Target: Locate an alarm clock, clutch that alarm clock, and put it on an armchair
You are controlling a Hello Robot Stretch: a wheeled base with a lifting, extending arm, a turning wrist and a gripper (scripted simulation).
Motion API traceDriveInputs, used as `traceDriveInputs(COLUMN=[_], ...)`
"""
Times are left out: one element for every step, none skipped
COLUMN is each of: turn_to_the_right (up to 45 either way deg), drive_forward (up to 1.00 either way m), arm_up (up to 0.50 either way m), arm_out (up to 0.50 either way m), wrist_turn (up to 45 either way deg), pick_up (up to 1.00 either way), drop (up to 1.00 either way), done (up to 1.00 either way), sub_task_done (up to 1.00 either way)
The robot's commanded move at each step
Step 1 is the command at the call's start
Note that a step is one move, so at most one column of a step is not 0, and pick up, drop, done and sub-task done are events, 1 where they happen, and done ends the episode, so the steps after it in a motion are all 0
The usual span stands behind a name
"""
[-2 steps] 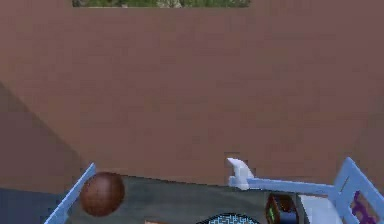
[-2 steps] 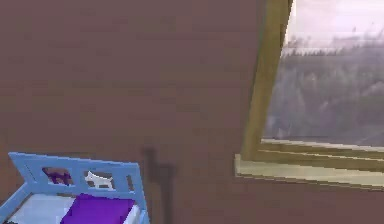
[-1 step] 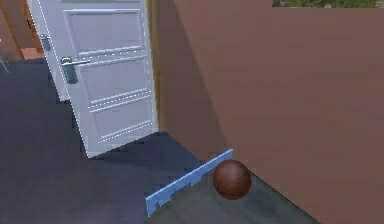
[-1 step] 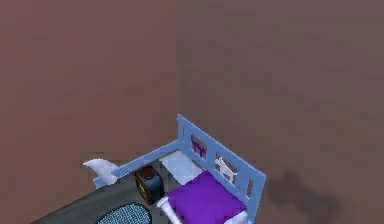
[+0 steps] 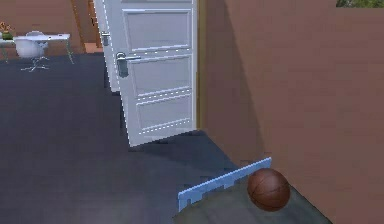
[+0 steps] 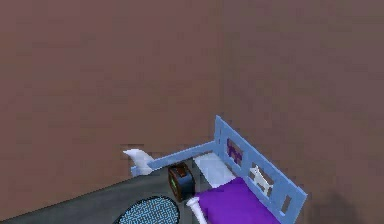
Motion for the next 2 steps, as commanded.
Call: traceDriveInputs(turn_to_the_right=[0.0, 0.0], drive_forward=[0.00, 0.00], arm_up=[0.50, 0.02], arm_out=[0.00, 0.00], wrist_turn=[0.0, 0.0], pick_up=[0.00, 0.00], drop=[0.00, 0.00], done=[0.00, 0.00], sub_task_done=[0.00, 0.00])
